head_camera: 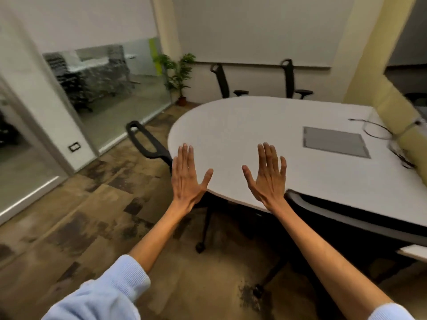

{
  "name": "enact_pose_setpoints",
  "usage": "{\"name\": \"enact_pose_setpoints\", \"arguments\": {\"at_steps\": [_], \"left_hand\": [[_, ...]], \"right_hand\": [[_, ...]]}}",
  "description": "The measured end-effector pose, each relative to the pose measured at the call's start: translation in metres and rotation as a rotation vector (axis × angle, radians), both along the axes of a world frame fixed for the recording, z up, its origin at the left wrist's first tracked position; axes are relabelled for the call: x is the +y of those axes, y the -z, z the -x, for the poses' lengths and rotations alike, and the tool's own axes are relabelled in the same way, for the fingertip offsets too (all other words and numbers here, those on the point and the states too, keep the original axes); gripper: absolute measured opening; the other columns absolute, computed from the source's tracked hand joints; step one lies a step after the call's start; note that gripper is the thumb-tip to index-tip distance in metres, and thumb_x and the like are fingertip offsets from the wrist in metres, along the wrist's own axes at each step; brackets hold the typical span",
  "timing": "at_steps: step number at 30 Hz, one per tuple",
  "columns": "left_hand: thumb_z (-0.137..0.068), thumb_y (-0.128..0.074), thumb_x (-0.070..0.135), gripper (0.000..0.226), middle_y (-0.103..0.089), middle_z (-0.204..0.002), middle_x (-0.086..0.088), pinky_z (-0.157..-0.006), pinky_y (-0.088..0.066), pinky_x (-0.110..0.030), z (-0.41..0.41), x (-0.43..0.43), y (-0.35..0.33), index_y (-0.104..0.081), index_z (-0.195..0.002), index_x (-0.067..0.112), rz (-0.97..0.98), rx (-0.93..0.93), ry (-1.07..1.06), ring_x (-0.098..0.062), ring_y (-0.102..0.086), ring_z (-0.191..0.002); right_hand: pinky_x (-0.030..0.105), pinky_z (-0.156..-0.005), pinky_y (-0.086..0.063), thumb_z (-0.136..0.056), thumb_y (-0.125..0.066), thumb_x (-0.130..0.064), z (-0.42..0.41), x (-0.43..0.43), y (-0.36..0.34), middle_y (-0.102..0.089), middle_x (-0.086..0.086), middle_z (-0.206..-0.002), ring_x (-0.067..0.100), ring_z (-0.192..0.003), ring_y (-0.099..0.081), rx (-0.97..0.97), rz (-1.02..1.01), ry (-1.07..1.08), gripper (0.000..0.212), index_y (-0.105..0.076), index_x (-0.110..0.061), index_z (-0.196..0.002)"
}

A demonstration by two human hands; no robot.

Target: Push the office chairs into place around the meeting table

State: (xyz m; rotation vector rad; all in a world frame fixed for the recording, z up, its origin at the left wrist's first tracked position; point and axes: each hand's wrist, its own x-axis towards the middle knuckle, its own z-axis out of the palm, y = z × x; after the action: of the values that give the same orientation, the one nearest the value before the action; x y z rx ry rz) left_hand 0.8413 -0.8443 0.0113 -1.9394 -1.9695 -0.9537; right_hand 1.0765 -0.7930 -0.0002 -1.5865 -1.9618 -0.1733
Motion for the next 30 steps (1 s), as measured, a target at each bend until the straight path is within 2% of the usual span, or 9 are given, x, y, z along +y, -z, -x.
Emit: {"name": "enact_pose_setpoints", "arguments": {"at_steps": [1,3,4,7,9,13,19,24,30], "left_hand": [[-0.092,-0.032,0.062,0.086,-0.002,-0.162,-0.011,-0.121,-0.004,-0.044,0.061,-0.007,-0.015,-0.003,-0.152,0.008,-0.005,0.011,-0.092,-0.022,0.003,-0.149],[-0.092,-0.030,0.062,0.086,-0.003,-0.161,-0.015,-0.121,-0.006,-0.046,0.083,-0.004,-0.031,-0.005,-0.152,0.004,-0.016,-0.002,-0.149,-0.023,0.004,-0.149],[-0.092,-0.028,0.062,0.086,-0.003,-0.161,-0.016,-0.121,-0.006,-0.046,0.147,-0.020,-0.042,-0.006,-0.152,0.003,-0.014,0.010,-0.259,-0.024,0.004,-0.149],[-0.093,-0.026,0.061,0.085,-0.002,-0.161,-0.015,-0.121,-0.004,-0.047,0.221,-0.041,-0.058,-0.004,-0.152,0.004,-0.028,0.029,-0.362,-0.023,0.006,-0.149],[-0.093,-0.026,0.061,0.084,-0.003,-0.161,-0.013,-0.120,-0.003,-0.047,0.230,-0.041,-0.064,-0.005,-0.152,0.004,-0.051,0.029,-0.370,-0.021,0.006,-0.148],[-0.093,-0.026,0.060,0.082,-0.003,-0.161,-0.013,-0.120,-0.004,-0.047,0.358,-0.091,-0.087,-0.006,-0.152,0.005,-0.072,0.041,-0.556,-0.021,0.006,-0.148],[-0.094,-0.020,0.060,0.081,0.001,-0.161,-0.013,-0.120,-0.003,-0.049,0.470,-0.135,-0.107,0.000,-0.152,0.007,-0.118,0.075,-0.751,-0.022,0.008,-0.148],[-0.094,-0.021,0.059,0.080,0.002,-0.162,-0.012,-0.120,-0.004,-0.050,0.515,-0.138,-0.097,0.001,-0.152,0.009,-0.134,0.086,-0.791,-0.022,0.008,-0.148],[-0.095,-0.021,0.060,0.081,0.005,-0.161,-0.012,-0.120,-0.003,-0.049,0.660,-0.064,-0.098,0.004,-0.152,0.009,-0.083,0.096,-0.843,-0.022,0.009,-0.148]], "right_hand": [[0.045,-0.119,-0.002,-0.093,-0.023,-0.065,0.061,0.015,-0.014,-0.003,0.001,-0.163,0.016,-0.149,0.001,0.005,-0.046,-0.089,0.079,-0.003,-0.018,-0.154],[0.046,-0.119,0.000,-0.094,-0.025,-0.064,0.077,0.025,-0.024,0.000,0.001,-0.163,0.017,-0.149,0.002,0.010,-0.043,-0.090,0.079,-0.002,-0.018,-0.154],[0.046,-0.119,0.002,-0.094,-0.026,-0.063,0.147,0.033,-0.036,0.001,0.001,-0.163,0.018,-0.149,0.002,0.027,-0.065,-0.198,0.079,-0.001,-0.018,-0.154],[0.045,-0.119,0.002,-0.094,-0.027,-0.060,0.230,0.036,-0.050,0.000,0.001,-0.163,0.018,-0.149,0.002,0.032,-0.086,-0.282,0.077,-0.001,-0.018,-0.154],[0.043,-0.120,0.001,-0.095,-0.026,-0.059,0.245,0.042,-0.056,-0.005,0.002,-0.163,0.017,-0.149,0.002,0.030,-0.098,-0.290,0.076,-0.004,-0.017,-0.154],[0.044,-0.119,0.000,-0.096,-0.021,-0.059,0.408,0.037,-0.095,-0.006,0.003,-0.163,0.016,-0.149,0.003,0.076,-0.139,-0.485,0.074,-0.005,-0.016,-0.154],[0.047,-0.120,-0.005,-0.096,-0.022,-0.061,0.550,0.026,-0.121,-0.006,0.003,-0.163,0.016,-0.149,0.004,0.067,-0.195,-0.673,0.075,-0.005,-0.016,-0.154],[0.049,-0.120,-0.004,-0.096,-0.025,-0.059,0.613,0.035,-0.110,-0.002,0.004,-0.163,0.016,-0.149,0.005,0.065,-0.224,-0.761,0.076,-0.004,-0.015,-0.154],[0.050,-0.120,-0.003,-0.096,-0.024,-0.060,0.772,0.119,-0.111,0.001,0.003,-0.163,0.015,-0.148,0.007,0.059,-0.189,-0.824,0.076,-0.001,-0.015,-0.154]]}}
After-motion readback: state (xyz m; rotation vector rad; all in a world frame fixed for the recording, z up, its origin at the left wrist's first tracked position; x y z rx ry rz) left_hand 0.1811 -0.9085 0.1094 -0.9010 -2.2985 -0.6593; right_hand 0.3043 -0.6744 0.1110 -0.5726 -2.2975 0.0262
